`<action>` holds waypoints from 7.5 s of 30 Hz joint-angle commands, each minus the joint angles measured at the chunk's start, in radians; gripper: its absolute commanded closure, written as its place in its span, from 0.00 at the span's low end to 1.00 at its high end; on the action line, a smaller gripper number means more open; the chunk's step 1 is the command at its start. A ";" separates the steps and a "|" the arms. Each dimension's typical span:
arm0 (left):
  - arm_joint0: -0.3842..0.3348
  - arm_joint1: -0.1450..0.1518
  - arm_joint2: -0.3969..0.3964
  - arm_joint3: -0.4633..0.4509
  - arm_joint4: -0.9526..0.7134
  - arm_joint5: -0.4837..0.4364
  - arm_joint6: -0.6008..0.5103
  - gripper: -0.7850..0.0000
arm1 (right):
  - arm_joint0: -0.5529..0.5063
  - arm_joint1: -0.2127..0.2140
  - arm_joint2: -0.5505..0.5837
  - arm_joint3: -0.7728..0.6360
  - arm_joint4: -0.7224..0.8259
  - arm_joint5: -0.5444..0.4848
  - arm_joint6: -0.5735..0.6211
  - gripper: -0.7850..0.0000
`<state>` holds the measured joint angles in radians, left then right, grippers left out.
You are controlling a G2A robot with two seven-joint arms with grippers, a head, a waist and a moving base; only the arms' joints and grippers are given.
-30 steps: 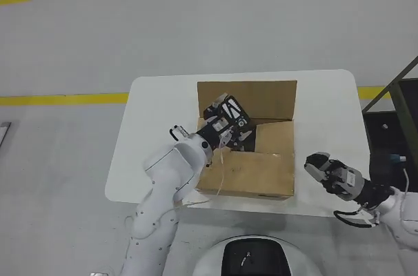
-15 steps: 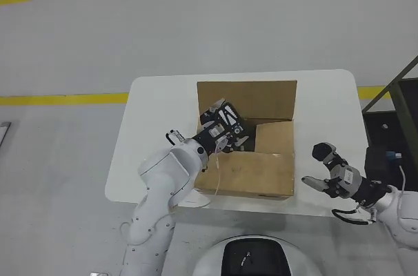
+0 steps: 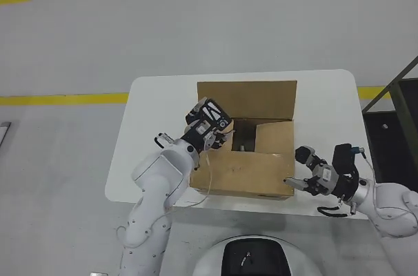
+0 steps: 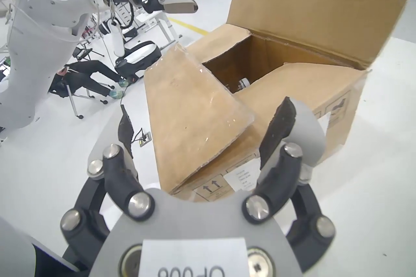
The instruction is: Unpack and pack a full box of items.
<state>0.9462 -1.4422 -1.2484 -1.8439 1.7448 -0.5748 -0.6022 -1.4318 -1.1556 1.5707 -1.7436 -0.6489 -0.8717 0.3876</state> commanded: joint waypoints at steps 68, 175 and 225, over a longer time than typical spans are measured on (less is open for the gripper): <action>-0.182 0.018 0.107 0.105 -0.122 -0.011 -0.224 0.00 | 0.055 0.056 0.005 -0.140 -0.647 -0.008 -0.420 1.00; -0.224 0.195 0.301 0.009 -0.511 0.147 -0.400 0.00 | -0.067 0.080 -0.138 0.078 -0.455 0.155 -0.464 1.00; -0.161 0.183 0.282 -0.007 -0.173 0.207 -0.611 0.00 | 0.147 0.067 -0.269 0.051 -0.282 0.167 -0.213 1.00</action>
<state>0.7841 -1.2591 -0.9585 -1.8452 1.5687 -0.3689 -1.2136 -1.2895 -1.0885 1.3020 -1.6963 -0.9355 -0.7032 0.1656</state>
